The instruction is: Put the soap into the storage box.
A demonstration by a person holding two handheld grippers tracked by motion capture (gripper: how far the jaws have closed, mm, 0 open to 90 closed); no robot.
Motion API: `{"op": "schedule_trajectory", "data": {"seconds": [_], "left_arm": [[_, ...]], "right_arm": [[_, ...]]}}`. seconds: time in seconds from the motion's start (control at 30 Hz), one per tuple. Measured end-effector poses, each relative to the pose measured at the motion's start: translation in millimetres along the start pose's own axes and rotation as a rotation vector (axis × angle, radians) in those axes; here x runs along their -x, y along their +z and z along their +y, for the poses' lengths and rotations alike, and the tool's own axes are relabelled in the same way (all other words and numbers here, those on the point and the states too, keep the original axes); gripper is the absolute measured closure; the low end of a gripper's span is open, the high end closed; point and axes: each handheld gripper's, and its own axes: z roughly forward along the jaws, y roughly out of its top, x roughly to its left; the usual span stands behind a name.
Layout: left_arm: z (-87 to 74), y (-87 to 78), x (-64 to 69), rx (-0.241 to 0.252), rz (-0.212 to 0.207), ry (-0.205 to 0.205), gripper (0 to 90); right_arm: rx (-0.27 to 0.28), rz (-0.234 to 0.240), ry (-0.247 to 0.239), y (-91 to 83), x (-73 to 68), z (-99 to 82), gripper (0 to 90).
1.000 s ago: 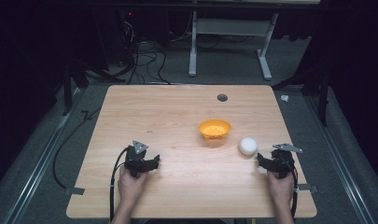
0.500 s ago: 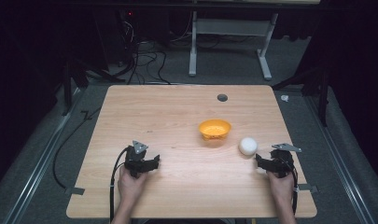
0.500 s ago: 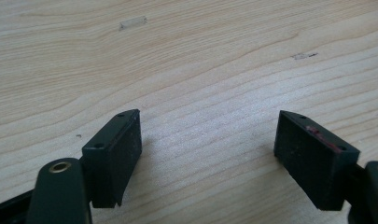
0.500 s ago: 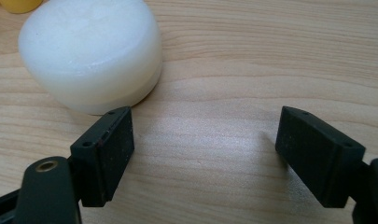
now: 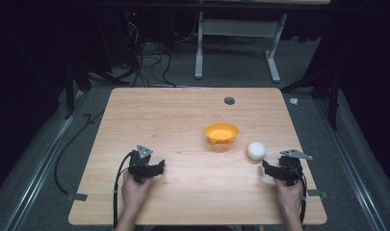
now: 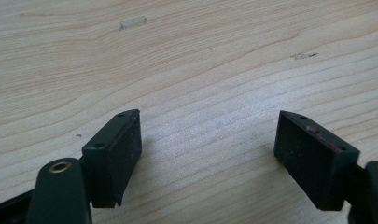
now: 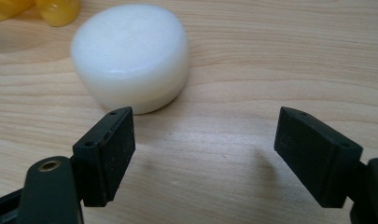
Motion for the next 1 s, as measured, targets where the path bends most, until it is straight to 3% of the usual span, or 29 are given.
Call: {"op": "schedule_trajectory", "data": {"seconds": [0.5, 1.0], "left_arm": [[0.0, 0.0, 0.0, 0.000, 0.000, 0.000, 23.7], [0.0, 0.0, 0.0, 0.000, 0.000, 0.000, 23.7]], "right_arm": [[0.043, 0.040, -0.029, -8.7, -18.7, 3.7, 17.5], [0.059, 0.072, -0.084, 0.6, -41.2, 22.0, 16.7]]}}
